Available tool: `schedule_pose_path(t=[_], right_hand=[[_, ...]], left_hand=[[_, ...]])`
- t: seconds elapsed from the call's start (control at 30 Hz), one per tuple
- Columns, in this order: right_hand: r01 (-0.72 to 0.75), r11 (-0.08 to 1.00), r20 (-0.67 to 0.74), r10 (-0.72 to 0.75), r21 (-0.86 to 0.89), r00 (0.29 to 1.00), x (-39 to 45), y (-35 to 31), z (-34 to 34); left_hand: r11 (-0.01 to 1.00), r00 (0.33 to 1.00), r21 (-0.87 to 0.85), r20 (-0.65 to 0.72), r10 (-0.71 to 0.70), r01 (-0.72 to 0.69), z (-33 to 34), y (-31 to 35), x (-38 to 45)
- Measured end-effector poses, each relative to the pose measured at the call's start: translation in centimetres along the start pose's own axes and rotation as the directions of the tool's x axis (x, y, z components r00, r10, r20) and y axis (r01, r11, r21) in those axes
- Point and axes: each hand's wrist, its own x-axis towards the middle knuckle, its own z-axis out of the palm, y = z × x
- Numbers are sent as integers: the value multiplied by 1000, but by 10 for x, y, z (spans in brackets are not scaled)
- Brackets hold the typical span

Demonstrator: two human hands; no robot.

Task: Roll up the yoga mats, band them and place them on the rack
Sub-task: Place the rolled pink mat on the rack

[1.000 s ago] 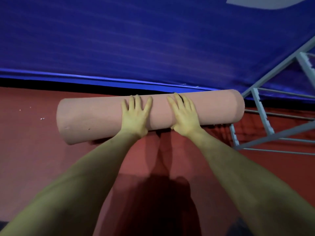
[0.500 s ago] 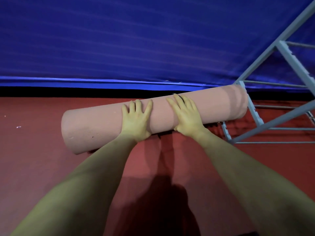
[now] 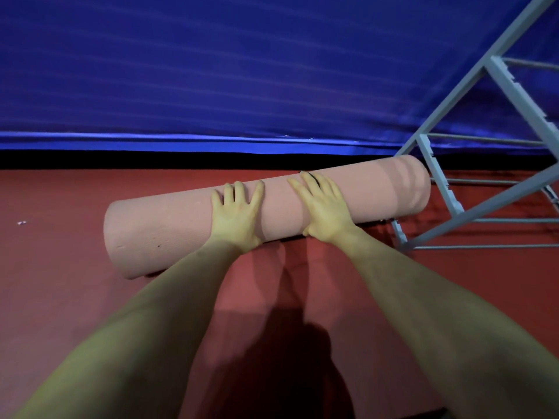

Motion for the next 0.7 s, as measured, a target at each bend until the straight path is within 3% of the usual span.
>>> schedule_pose_path(t=[0.17,0.5,0.6,0.7], right_hand=[[-28,1000,-10,29,13,1000,-8,12,-5],[-283,956,13,285,-79,959,-37,77,-10],[-349,932,-35,347,-99,937,-46,98,-4],[-396,916,14,398,-65,917,-53,107,-2]], left_hand=[[999,999,-26,-29,26,-27,-1,11,3],[984,976,-41,-137,168,-175,-21,82,45],[982,977,-51,-124,175,-182,-24,112,56],[984,985,-67,-69,160,-165,-20,134,63]])
